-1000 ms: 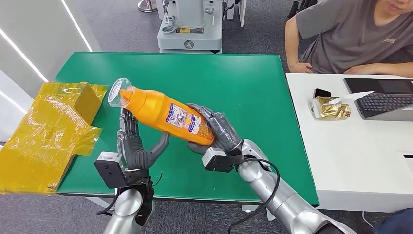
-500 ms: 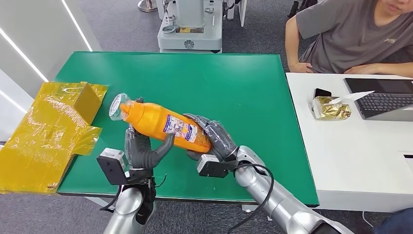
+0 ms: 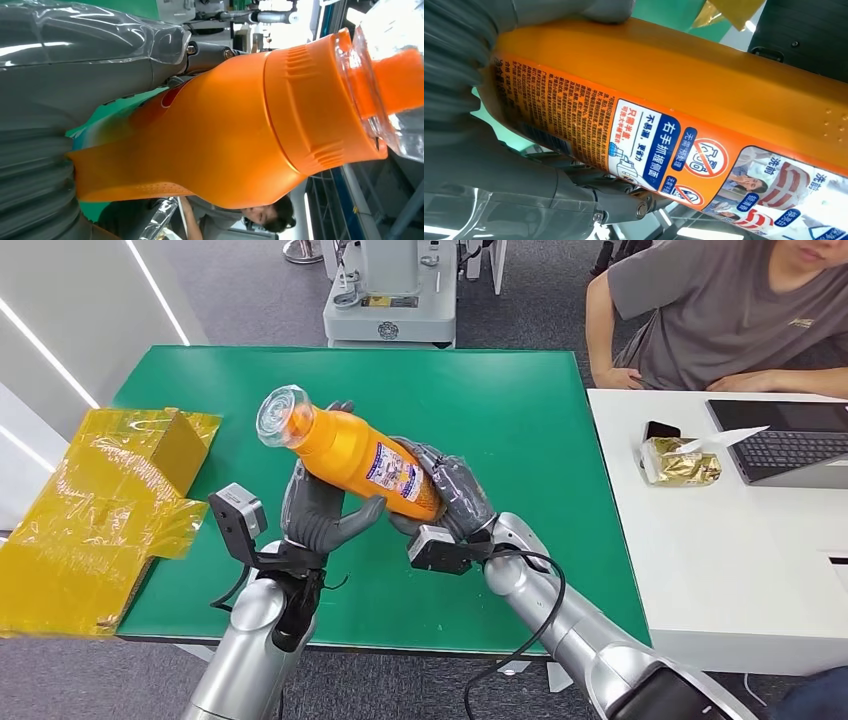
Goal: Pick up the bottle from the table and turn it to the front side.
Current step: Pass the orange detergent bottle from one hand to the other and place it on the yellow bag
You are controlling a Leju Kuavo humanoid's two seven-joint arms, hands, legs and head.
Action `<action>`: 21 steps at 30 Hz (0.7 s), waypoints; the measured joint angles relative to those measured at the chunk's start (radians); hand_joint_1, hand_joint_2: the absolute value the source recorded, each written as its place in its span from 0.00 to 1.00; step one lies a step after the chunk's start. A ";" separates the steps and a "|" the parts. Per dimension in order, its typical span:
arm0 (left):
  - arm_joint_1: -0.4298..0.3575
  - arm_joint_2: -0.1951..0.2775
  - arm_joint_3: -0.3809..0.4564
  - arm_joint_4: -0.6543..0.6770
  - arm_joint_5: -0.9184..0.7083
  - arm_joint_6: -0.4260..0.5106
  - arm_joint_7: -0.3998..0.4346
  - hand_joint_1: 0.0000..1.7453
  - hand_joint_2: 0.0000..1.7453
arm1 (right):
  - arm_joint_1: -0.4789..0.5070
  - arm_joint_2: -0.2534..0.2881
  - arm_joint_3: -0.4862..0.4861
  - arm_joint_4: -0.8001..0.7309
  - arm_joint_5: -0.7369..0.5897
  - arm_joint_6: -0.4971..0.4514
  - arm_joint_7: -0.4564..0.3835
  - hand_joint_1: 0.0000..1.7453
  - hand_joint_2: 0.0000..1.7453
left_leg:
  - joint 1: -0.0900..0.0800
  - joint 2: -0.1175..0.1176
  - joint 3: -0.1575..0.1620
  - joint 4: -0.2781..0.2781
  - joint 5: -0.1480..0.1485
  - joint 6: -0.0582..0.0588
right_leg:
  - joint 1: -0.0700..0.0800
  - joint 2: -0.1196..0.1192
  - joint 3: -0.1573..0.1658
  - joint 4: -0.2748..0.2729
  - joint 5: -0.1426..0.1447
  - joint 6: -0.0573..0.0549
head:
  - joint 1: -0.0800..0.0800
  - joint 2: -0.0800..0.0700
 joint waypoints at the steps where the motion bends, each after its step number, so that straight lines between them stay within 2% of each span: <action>1: -0.004 0.000 0.000 0.005 0.000 -0.005 0.002 0.00 1.00 | -0.001 0.001 0.000 0.003 0.000 -0.002 0.000 1.00 1.00 | 0.000 0.000 0.000 0.000 0.000 0.000 | 0.000 0.000 0.000 0.000 0.000 0.000 | 0.000 0.000; 15: -0.030 0.000 -0.001 0.048 -0.020 -0.006 0.005 0.00 1.00 | -0.005 0.006 0.000 0.025 0.001 -0.011 0.001 1.00 1.00 | 0.000 0.000 0.000 0.000 0.000 0.000 | 0.000 0.000 0.000 0.000 0.000 0.000 | 0.000 0.000; 18: -0.044 -0.004 -0.011 0.062 -0.101 0.076 0.007 0.00 1.00 | -0.007 0.010 -0.001 0.029 -0.001 -0.001 0.002 1.00 1.00 | 0.000 0.000 0.000 0.000 0.000 0.000 | 0.000 0.000 0.000 0.000 0.000 0.000 | 0.000 0.000; 21: -0.047 -0.011 -0.024 0.069 -0.251 0.255 0.009 0.00 1.00 | -0.009 0.022 -0.009 0.037 0.009 0.036 0.004 1.00 1.00 | 0.000 0.001 0.000 0.000 0.000 0.000 | 0.000 0.001 -0.001 0.000 0.000 0.000 | 0.000 0.000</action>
